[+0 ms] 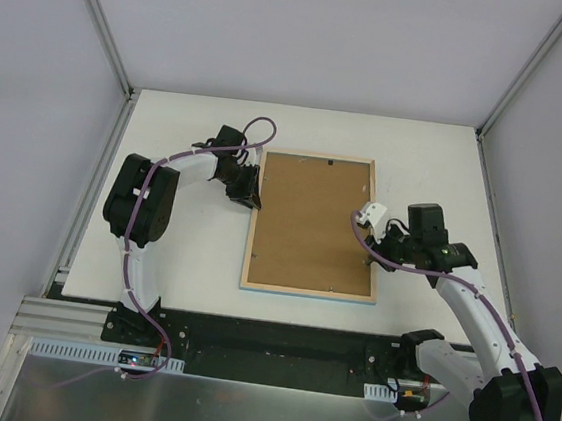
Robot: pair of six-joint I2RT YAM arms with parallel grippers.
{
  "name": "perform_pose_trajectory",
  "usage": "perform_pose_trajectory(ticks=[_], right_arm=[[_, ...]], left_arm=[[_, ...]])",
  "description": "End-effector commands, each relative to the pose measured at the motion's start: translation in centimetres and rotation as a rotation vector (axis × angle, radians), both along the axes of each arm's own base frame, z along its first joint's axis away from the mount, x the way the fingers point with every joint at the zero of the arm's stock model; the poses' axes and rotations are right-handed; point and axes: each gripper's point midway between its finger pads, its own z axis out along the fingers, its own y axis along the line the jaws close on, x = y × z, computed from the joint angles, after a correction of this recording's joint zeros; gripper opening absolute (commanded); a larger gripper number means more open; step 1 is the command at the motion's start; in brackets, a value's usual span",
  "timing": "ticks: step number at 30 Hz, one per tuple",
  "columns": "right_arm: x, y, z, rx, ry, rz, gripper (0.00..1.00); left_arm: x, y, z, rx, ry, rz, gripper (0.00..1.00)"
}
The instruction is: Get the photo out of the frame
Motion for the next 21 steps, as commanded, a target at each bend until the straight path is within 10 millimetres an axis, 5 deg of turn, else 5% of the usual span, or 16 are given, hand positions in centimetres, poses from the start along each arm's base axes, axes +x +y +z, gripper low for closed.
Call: perform_pose_trajectory(ticks=[1, 21], right_arm=[[0.8, 0.1, 0.4, -0.006, -0.057, 0.019, 0.01], [2.4, 0.5, 0.4, 0.02, -0.114, -0.025, 0.01]], left_arm=[[-2.1, -0.1, -0.4, -0.033, 0.075, -0.045, 0.0], [-2.2, -0.2, -0.4, -0.043, 0.081, -0.049, 0.0]])
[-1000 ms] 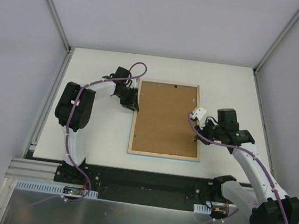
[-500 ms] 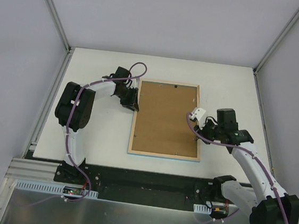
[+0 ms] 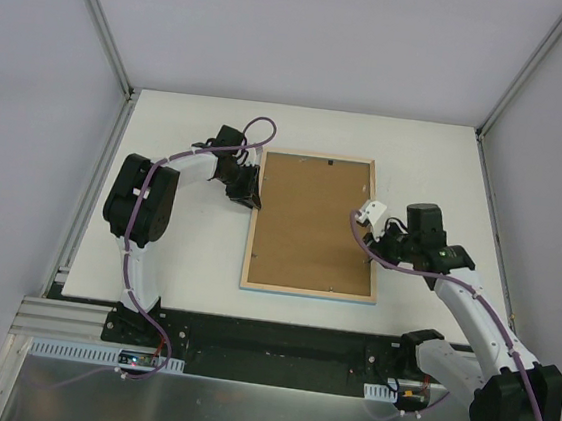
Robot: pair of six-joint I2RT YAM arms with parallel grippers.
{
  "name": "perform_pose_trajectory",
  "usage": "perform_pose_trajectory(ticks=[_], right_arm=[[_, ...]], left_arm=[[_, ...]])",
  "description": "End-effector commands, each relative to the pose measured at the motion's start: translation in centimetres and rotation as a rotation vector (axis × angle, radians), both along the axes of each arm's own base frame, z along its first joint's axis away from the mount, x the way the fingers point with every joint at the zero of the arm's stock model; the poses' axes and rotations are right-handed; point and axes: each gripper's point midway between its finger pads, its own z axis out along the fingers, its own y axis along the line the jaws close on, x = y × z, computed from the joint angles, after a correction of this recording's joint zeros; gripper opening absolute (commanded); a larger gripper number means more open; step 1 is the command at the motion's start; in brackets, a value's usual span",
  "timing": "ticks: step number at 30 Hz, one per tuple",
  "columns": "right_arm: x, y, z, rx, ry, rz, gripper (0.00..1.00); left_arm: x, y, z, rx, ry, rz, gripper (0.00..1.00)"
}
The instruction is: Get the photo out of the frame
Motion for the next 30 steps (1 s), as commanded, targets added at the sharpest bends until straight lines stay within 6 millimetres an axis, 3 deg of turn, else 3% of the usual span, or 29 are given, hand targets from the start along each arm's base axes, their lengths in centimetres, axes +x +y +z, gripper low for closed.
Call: perform_pose_trajectory(ticks=[1, 20, 25, 28, 30], right_arm=[[1.3, 0.3, 0.5, 0.01, -0.065, -0.008, 0.01], [1.8, 0.8, 0.4, 0.009, -0.078, -0.016, 0.01], [3.1, -0.7, 2.3, -0.043, -0.17, -0.082, 0.01], [3.1, -0.5, 4.0, -0.008, -0.201, -0.078, 0.01], [2.8, 0.1, 4.9, 0.027, -0.191, -0.068, 0.01]], left_arm=[[-2.2, -0.2, -0.4, -0.042, 0.08, -0.049, 0.0], [-2.2, -0.3, -0.3, -0.048, 0.082, -0.052, 0.0], [-2.0, -0.2, 0.1, -0.04, 0.061, -0.052, 0.0], [-1.7, -0.2, 0.8, -0.045, 0.035, -0.056, 0.01], [-1.4, -0.2, 1.5, -0.05, 0.013, -0.058, 0.08]])
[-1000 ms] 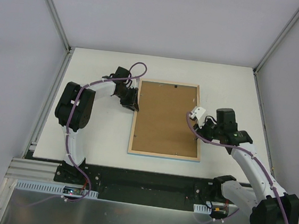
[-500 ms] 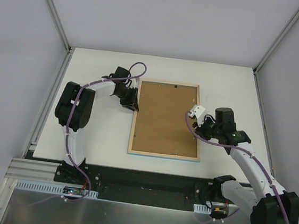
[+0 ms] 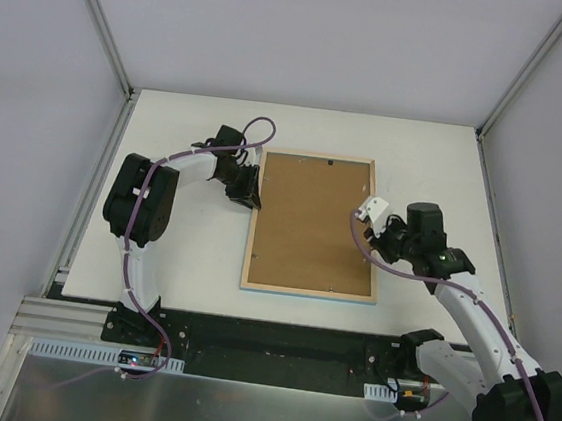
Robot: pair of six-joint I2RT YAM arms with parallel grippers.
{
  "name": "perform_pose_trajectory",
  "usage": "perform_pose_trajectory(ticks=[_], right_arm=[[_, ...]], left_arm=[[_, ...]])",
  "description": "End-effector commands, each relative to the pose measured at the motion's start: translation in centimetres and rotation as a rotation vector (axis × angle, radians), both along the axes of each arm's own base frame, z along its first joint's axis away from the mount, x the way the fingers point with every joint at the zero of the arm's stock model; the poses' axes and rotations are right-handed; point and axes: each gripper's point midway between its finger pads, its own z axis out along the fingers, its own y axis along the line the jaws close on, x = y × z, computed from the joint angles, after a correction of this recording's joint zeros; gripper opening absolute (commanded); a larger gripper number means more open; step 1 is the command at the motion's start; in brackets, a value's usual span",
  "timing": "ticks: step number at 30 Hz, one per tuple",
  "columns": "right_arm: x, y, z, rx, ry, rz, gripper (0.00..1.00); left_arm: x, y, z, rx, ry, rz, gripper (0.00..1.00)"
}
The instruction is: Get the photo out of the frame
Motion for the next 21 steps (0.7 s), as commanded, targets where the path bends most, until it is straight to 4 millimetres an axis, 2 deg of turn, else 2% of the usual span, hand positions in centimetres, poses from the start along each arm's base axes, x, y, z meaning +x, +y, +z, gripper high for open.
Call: perform_pose_trajectory(ticks=[1, 7, 10, 14, 17, 21], right_arm=[[1.0, 0.9, 4.6, 0.072, -0.088, 0.0, 0.01], [0.6, 3.1, 7.3, 0.197, -0.041, 0.039, 0.01], [0.4, 4.3, 8.8, 0.266, -0.022, 0.065, 0.01], [0.0, 6.0, 10.9, 0.365, 0.012, 0.096, 0.01], [-0.1, 7.3, 12.6, 0.453, 0.03, 0.119, 0.01], [0.0, 9.7, 15.4, 0.614, 0.095, 0.164, 0.01]], left_arm=[[-1.2, -0.1, 1.8, -0.039, -0.003, -0.058, 0.12], [-0.6, 0.3, 4.6, -0.044, -0.1, -0.072, 0.37], [-0.5, 0.5, 6.0, -0.049, -0.14, -0.082, 0.54], [-0.4, 0.4, 8.2, -0.072, -0.205, -0.125, 0.67], [-1.0, -0.8, 11.9, -0.166, -0.283, -0.224, 0.73], [-3.3, -3.3, 18.0, -0.377, -0.392, -0.41, 0.83]])
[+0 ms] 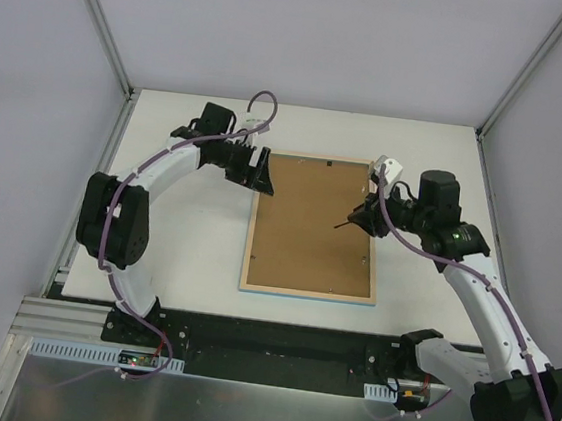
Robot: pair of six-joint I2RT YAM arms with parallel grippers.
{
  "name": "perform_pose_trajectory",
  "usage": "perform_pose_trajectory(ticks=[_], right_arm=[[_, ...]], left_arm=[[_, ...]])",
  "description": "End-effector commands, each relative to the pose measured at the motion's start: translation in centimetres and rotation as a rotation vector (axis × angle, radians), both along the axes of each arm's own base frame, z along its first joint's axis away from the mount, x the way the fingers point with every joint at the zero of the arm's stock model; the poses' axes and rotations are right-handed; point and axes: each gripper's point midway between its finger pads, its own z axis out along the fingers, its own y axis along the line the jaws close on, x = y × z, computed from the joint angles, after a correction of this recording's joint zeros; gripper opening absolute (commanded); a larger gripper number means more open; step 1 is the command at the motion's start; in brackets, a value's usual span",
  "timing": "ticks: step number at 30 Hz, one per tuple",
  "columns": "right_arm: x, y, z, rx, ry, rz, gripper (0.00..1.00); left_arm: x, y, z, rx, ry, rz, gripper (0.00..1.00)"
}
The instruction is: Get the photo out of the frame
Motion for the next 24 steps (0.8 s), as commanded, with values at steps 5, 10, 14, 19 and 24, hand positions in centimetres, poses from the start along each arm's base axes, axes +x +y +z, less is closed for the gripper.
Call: perform_pose_trajectory(ticks=[5, 10, 14, 19, 24], right_arm=[[-0.6, 5.6, 7.7, 0.41, 0.196, 0.17, 0.01], [0.1, 6.2, 8.5, 0.511, 0.252, 0.179, 0.01], [-0.1, 6.2, 9.0, 0.576, 0.319, 0.191, 0.01], [-0.3, 6.2, 8.9, 0.605, 0.348, 0.188, 0.01], [-0.5, 6.2, 8.3, 0.614, 0.375, 0.188, 0.01]], left_arm=[[-6.2, -5.6, 12.5, -0.364, -0.244, -0.439, 0.86], [-10.3, -8.3, 13.7, -0.455, -0.215, -0.598, 0.86], [-12.0, -9.8, 13.3, -0.462, -0.194, -0.657, 0.85], [-13.2, -10.9, 13.3, -0.484, -0.152, -0.701, 0.81], [-13.7, -11.7, 13.1, -0.494, -0.123, -0.723, 0.75]])
